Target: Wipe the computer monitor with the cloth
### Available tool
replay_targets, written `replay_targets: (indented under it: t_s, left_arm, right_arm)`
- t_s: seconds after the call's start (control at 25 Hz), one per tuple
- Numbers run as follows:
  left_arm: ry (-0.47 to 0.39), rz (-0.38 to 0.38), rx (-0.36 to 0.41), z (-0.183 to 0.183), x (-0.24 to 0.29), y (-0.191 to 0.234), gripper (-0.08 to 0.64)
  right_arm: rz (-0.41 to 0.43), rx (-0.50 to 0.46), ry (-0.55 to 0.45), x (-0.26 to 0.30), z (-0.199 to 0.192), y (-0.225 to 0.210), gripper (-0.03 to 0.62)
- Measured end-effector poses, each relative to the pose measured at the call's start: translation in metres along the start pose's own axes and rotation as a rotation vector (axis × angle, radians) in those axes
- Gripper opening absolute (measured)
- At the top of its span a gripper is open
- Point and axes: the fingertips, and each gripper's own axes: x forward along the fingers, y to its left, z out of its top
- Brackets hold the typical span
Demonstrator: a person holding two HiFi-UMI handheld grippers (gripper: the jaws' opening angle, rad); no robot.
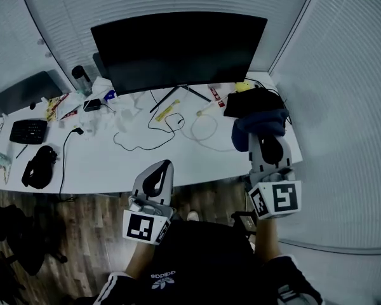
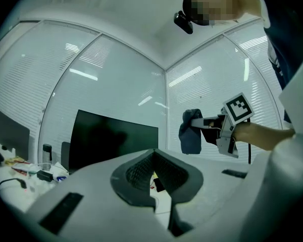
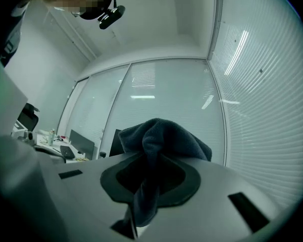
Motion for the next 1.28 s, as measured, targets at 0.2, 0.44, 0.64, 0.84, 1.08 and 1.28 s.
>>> replay_targets:
  t_s: [0.2,0.44,0.64,0.84,1.08,1.28]
  left_arm:
    - [-0.005,0.024,0.003,-0.004,-0.019,-0.025,0.005]
    - [0.011,0.074,0.012,-0.007,-0.039,-0.029,0.005]
    - [0.048,0.084,0.014,-0.021,-0.051,-0.03,0.005]
    - [0.074,0.083,0.009,-0.031,-0.057,-0.029,0.005]
    - [0.073,0.094,0.023,-0.028,-0.059,-0.022,0.005]
    - [0.082,0.107,0.031,-0.031,-0.058,-0.018,0.005]
  right_arm:
    - [0.049,0.012,0.034,-0.05,-0.026,0.001,0.046]
    - [0.085,0.066,0.064,-0.088,-0.055,0.015,0.046]
    - [0.138,0.102,0.131,-0.1,-0.083,0.035,0.046]
    - [0.169,0.104,0.154,-0.101,-0.097,0.051,0.047]
    - [0.17,0.094,0.17,-0.1,-0.102,0.051,0.046]
    - [0.174,0.108,0.163,-0.099,-0.105,0.05,0.047]
